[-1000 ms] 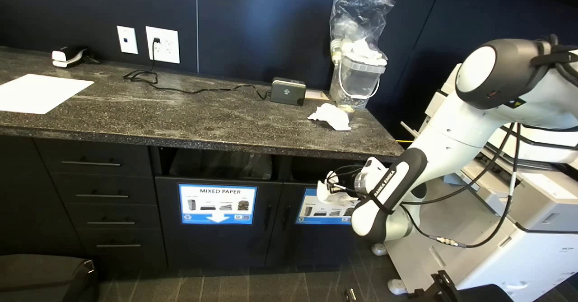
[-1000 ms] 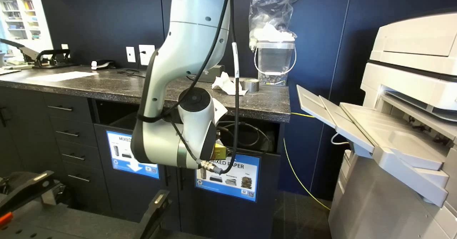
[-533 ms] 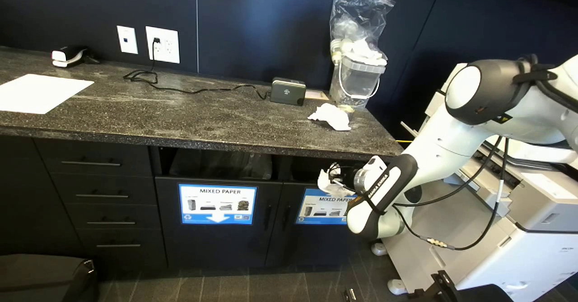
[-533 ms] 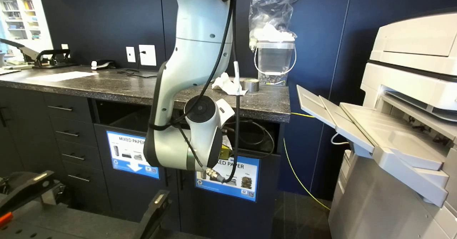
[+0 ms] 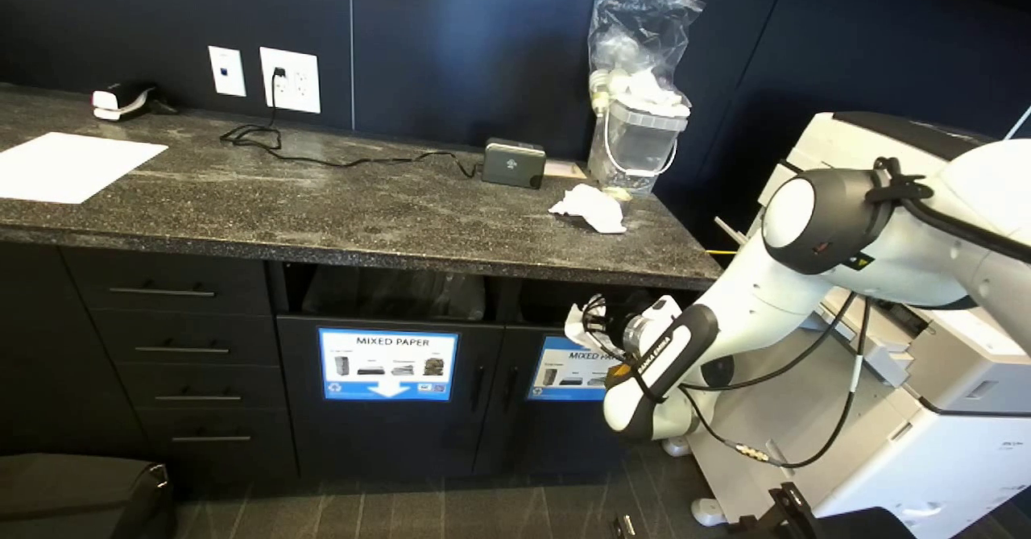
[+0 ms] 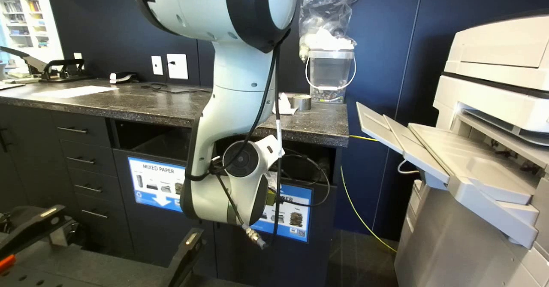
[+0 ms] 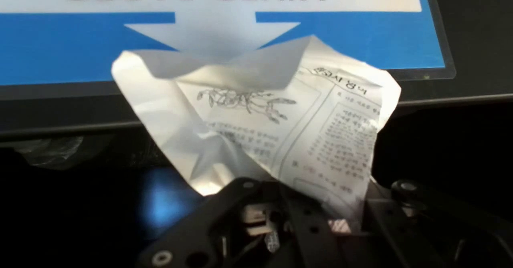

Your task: Put the right and left white pieces of paper in the right bin respectively

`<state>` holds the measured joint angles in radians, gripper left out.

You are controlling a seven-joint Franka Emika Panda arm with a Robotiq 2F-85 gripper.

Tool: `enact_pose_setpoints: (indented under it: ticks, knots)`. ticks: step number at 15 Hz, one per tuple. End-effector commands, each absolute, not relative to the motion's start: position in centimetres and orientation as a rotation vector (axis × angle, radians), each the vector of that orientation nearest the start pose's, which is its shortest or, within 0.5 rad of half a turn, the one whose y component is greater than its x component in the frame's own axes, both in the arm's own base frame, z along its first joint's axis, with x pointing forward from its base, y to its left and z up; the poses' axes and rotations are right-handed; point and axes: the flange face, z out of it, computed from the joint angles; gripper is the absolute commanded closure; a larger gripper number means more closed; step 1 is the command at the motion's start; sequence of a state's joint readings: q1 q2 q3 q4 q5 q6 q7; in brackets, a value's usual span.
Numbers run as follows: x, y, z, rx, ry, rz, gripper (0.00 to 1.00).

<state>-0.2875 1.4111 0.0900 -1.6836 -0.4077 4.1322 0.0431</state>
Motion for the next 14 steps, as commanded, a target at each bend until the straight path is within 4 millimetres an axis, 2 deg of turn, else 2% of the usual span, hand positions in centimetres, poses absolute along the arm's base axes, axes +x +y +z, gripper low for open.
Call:
enact_pose_setpoints:
  ticks: [1,3,5,9,11,14]
  knots:
    - [57.4,-5.2,-6.4,-2.51,-0.035,-1.654,0.85]
    - [58.4,-4.6,-6.3,-2.49,-0.016,-1.697,0.86]
    - [59.0,-4.1,-4.2,-2.474,0.007,-1.738,0.86]
    - [60.2,-3.2,-2.6,-2.422,0.012,-1.825,0.85]
    - [60.8,-2.6,-2.8,-2.409,0.009,-1.838,0.86]
    - [60.6,-2.2,-2.4,-2.411,0.007,-1.834,0.86]
